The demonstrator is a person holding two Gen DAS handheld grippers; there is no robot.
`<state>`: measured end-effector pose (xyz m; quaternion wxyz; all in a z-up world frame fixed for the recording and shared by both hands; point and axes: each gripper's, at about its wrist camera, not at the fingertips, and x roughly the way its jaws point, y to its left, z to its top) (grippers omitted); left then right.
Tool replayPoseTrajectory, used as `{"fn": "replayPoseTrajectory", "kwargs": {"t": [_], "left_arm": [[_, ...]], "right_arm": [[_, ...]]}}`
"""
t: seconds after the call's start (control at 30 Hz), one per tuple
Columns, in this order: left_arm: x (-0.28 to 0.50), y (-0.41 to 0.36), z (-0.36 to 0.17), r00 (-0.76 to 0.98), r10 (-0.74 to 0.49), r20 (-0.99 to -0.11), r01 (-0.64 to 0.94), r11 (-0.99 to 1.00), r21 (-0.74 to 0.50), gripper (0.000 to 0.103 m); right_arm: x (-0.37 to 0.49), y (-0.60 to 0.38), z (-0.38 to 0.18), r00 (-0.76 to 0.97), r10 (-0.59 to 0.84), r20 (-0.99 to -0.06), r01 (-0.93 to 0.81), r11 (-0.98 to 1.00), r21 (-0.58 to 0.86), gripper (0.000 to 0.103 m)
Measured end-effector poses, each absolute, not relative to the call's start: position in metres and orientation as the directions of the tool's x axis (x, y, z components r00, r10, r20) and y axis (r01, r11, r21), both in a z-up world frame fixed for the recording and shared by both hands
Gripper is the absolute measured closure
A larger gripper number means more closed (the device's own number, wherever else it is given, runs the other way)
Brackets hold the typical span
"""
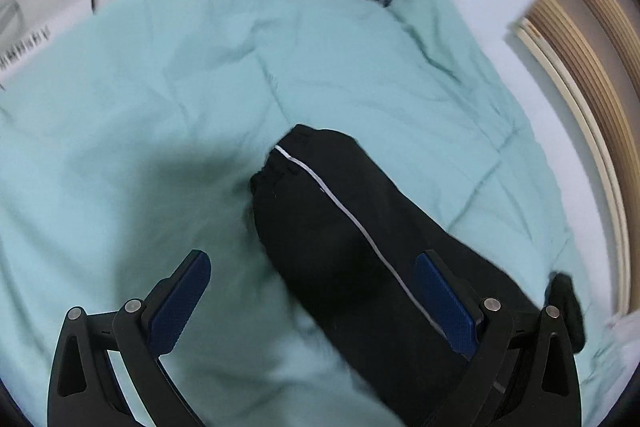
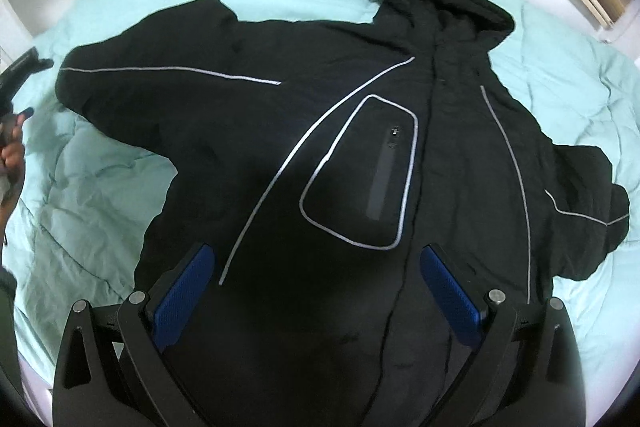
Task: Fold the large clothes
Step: 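Reach the left tool to the jacket sleeve cuff and close on it, then lift the held sleeve with the left tool and carry it across the jacket body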
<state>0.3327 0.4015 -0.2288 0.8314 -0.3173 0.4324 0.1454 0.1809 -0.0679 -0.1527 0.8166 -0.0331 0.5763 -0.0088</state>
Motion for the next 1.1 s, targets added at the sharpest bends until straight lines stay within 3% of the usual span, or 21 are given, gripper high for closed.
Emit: {"fn": "replayPoseTrajectory", "kwargs": {"t": [0.27,0.33,0.37,0.47,0.63,0.83,1.1], "left_arm": [[0.371,0.412,-0.274,0.524,-0.039,-0.851,-0.544,0.753,-0.37,0.002],[0.375,0.407,-0.271,0.548,-0.056,-0.834,-0.515,0.763,-0.39,0.032],[0.378,0.404,-0.268,0.551,-0.077,-0.831,-0.493,0.774,-0.398,0.055],[0.377,0.384,-0.242,0.581,-0.022,-0.813,-0.438,0.834,-0.336,0.084],[0.341,0.376,-0.19,0.652,0.068,-0.756,-0.457,0.83,-0.32,0.087],[0.332,0.376,-0.226,0.484,0.119,-0.867,-0.549,0.813,-0.195,0.09],[0.317,0.346,-0.178,0.604,0.091,-0.792,-0.412,0.886,-0.213,0.091]], "right_arm": [[0.193,-0.068,-0.176,0.277,-0.059,-0.959,-0.023,0.997,-0.068,0.0],[0.193,-0.067,-0.178,0.273,-0.062,-0.96,-0.024,0.997,-0.072,0.0],[0.193,-0.066,-0.179,0.272,-0.064,-0.96,-0.026,0.997,-0.074,0.0],[0.195,-0.065,-0.181,0.273,-0.06,-0.96,-0.032,0.997,-0.071,0.0],[0.214,-0.058,-0.172,0.373,-0.063,-0.926,-0.066,0.993,-0.094,0.0],[0.257,-0.059,-0.176,0.495,-0.054,-0.867,-0.009,0.998,-0.067,0.0],[0.306,-0.056,-0.269,0.306,-0.12,-0.944,0.011,0.992,-0.122,0.005]]}}
